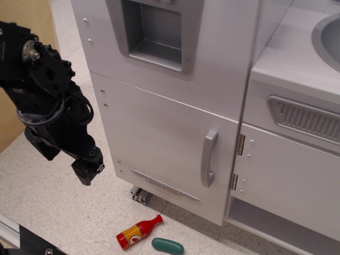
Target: Open low fridge
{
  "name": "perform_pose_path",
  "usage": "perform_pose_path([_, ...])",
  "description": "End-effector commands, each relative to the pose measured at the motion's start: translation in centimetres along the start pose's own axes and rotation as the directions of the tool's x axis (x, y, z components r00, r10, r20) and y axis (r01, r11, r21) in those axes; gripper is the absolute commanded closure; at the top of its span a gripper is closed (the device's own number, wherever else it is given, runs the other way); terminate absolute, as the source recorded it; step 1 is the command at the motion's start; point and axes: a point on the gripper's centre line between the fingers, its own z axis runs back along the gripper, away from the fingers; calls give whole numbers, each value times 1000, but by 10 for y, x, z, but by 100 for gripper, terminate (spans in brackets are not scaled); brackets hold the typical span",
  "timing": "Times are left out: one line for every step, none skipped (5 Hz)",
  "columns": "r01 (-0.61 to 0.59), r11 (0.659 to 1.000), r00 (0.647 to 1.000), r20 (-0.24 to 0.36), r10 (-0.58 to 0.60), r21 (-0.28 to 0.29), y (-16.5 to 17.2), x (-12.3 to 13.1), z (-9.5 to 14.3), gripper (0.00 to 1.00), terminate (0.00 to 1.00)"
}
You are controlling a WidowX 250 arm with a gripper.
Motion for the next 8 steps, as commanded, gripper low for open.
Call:
perform_pose_path([0, 1000, 1000, 0, 0, 0, 0, 0, 0, 0, 0])
perform_pose_path([21, 1000, 999, 40, -20, -9, -22, 14, -18, 0, 0])
perform_pose_path([-13, 1000, 999, 50, 14, -8, -43, 36, -32, 0, 0])
perform_pose_path([-45, 995, 997, 62, 50, -90, -61, 65, -42, 0, 0])
perform_pose_path([-77, 992, 994, 63, 84, -103, -74, 90, -52, 0, 0])
perform_pose_path([-86, 990, 990, 100, 97, -110, -88, 111, -59, 0, 0])
perform_pose_path([-110, 985, 985, 119, 126, -131, -96, 132, -66, 0, 0])
perform_pose_path([-93, 987, 984, 139, 112, -132, -105, 142, -73, 0, 0])
